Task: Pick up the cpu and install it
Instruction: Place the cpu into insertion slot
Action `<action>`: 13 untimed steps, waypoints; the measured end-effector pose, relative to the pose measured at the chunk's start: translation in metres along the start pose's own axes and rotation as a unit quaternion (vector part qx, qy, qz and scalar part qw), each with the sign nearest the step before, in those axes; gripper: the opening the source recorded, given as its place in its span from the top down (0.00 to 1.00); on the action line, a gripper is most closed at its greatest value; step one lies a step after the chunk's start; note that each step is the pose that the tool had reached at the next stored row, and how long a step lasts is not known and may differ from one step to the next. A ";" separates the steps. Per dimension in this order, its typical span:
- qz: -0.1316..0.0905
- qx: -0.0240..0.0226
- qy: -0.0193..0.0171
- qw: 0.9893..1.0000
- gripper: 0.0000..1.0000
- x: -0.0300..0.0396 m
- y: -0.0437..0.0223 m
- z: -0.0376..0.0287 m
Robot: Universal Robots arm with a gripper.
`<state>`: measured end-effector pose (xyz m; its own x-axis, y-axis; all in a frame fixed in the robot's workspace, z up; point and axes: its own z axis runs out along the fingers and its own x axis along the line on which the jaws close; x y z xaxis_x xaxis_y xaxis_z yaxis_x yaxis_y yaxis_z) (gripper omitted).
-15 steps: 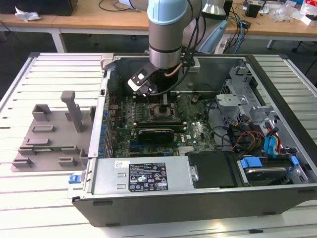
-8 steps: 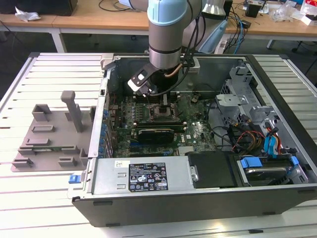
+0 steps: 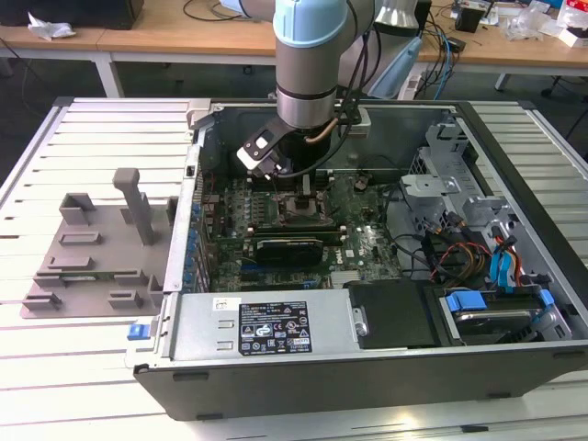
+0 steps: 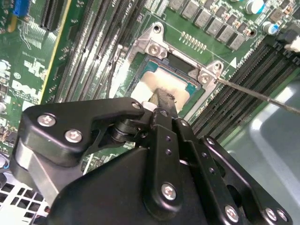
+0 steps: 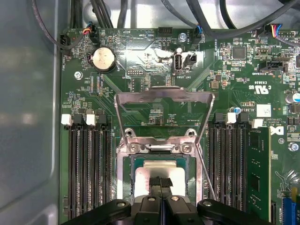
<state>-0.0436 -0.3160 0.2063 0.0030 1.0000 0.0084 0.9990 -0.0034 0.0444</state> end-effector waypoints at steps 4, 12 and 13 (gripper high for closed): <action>0.000 0.000 -0.001 1.000 0.89 -0.0002 0.0003 -0.0113; 0.000 0.000 -0.001 1.000 0.89 0.0003 0.0026 -0.0618; 0.000 0.001 -0.001 1.000 0.89 0.0002 0.0026 -0.0619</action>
<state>-0.0437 -0.3163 0.2682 0.0030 1.0000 0.0068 0.9991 -0.0033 0.0434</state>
